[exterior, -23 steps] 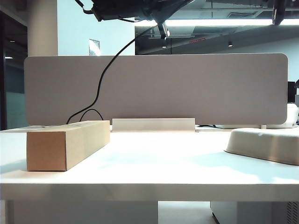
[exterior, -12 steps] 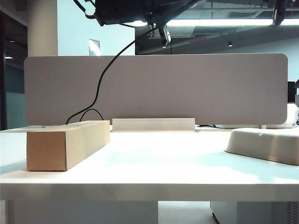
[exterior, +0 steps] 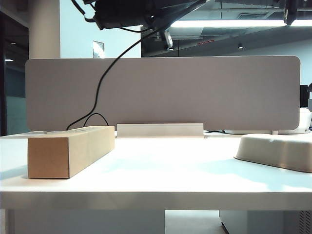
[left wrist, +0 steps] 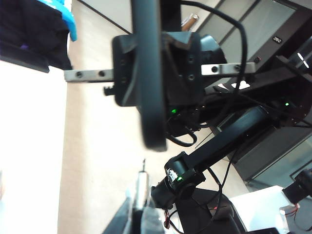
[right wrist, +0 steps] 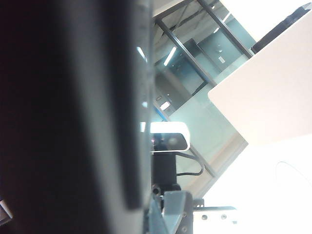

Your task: Pick up the charging cable and the phone, plug the charging cable into the charging port on the phone, and finally place them back on the table.

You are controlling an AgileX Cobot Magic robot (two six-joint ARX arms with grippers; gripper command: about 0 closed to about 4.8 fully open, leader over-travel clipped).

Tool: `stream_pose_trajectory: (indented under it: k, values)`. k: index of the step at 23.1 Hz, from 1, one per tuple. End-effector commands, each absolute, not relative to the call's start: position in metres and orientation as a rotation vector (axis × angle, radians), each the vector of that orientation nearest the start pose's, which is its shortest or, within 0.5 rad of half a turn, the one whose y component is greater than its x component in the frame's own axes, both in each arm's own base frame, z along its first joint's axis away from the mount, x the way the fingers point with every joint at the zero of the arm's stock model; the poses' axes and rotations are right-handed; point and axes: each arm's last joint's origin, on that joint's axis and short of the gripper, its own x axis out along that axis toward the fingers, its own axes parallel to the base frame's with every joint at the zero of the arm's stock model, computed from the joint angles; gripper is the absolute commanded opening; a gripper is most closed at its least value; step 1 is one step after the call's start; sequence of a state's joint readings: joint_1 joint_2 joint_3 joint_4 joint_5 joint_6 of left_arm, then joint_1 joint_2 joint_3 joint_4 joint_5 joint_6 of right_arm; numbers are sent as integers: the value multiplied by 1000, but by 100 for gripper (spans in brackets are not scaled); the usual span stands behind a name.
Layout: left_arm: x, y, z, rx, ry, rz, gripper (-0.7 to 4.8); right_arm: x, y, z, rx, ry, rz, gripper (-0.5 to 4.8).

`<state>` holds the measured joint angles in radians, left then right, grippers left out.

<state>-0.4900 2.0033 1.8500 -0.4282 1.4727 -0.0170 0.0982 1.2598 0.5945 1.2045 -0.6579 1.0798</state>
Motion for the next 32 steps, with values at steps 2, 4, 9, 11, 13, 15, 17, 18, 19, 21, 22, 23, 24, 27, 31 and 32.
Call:
stream_pose_trajectory:
  k: [2,4,9,11,13,15,17,18,19,21,22,23,24,27,31,32]
  values:
    - [394,-195,327,-371,633,-1772,-6,242,41,303,827,-127,949,-2]
    - [404,-172,324,-383,649,-1663,-6,242,41,303,825,-126,948,-2]
    - [424,-120,315,-297,670,-1297,-6,243,42,301,807,-110,935,-2]
    - [421,-115,305,-136,717,-1157,-6,244,42,299,779,-103,937,-2]
    - [417,-112,292,91,795,-1026,-6,245,42,297,772,-82,927,-2]
    - [414,-113,282,252,868,-956,-6,246,42,295,757,-67,913,-2]
    - [415,-111,273,310,926,-912,-6,247,43,294,755,-57,911,-2]
    - [415,-111,270,328,938,-908,-6,247,43,294,752,-55,914,-2]
    - [415,-111,263,348,950,-920,-6,247,43,293,750,-50,921,-2]
    - [413,-114,254,392,978,-925,-6,247,43,293,747,-43,928,-2]
    - [413,-115,251,417,990,-915,-6,247,43,293,747,-44,928,-2]
    - [413,-117,248,442,1004,-908,-6,247,43,293,746,-44,928,-2]
    - [412,-119,247,453,1011,-907,-6,247,43,293,744,-45,928,-2]
    - [413,-127,237,485,1040,-899,-6,247,43,293,737,-43,935,-2]
    - [415,-130,228,514,1069,-876,-6,246,43,293,735,-42,938,-2]
    - [415,-130,228,519,1070,-870,-5,246,43,293,735,-42,937,-2]
